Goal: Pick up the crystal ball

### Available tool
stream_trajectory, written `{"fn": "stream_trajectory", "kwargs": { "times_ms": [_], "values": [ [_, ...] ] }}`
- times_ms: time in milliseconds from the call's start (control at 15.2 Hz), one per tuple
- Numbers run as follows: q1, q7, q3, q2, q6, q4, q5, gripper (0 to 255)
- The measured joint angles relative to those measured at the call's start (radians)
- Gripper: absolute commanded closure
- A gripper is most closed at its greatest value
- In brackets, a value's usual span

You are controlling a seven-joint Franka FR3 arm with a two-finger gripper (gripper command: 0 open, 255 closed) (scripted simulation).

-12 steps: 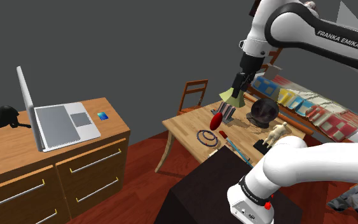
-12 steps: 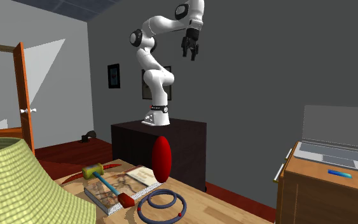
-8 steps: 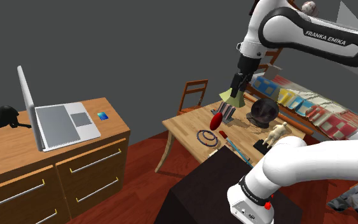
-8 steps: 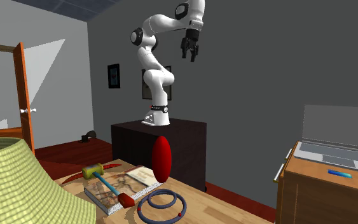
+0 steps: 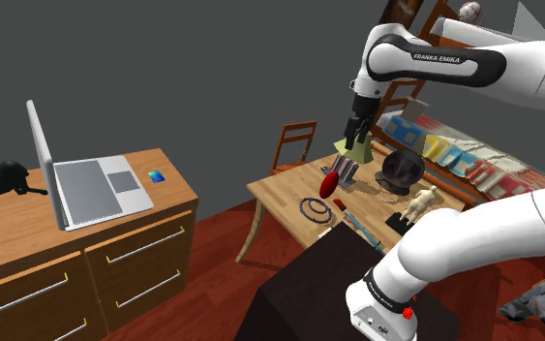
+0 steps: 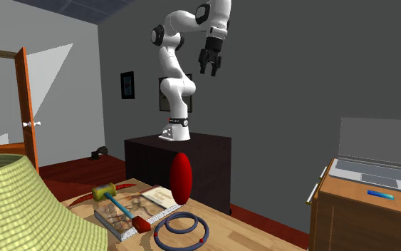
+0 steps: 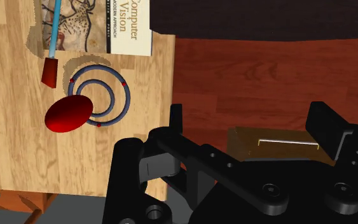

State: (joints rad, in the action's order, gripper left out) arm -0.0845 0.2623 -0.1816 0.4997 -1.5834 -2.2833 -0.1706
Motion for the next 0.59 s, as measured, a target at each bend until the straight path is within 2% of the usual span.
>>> {"fn": "stream_trajectory", "kwargs": {
  "times_ms": [594],
  "values": [
    [-0.044, 0.171, -0.141, -0.335, -0.086, 0.158, 0.009, 0]
  ]
}}
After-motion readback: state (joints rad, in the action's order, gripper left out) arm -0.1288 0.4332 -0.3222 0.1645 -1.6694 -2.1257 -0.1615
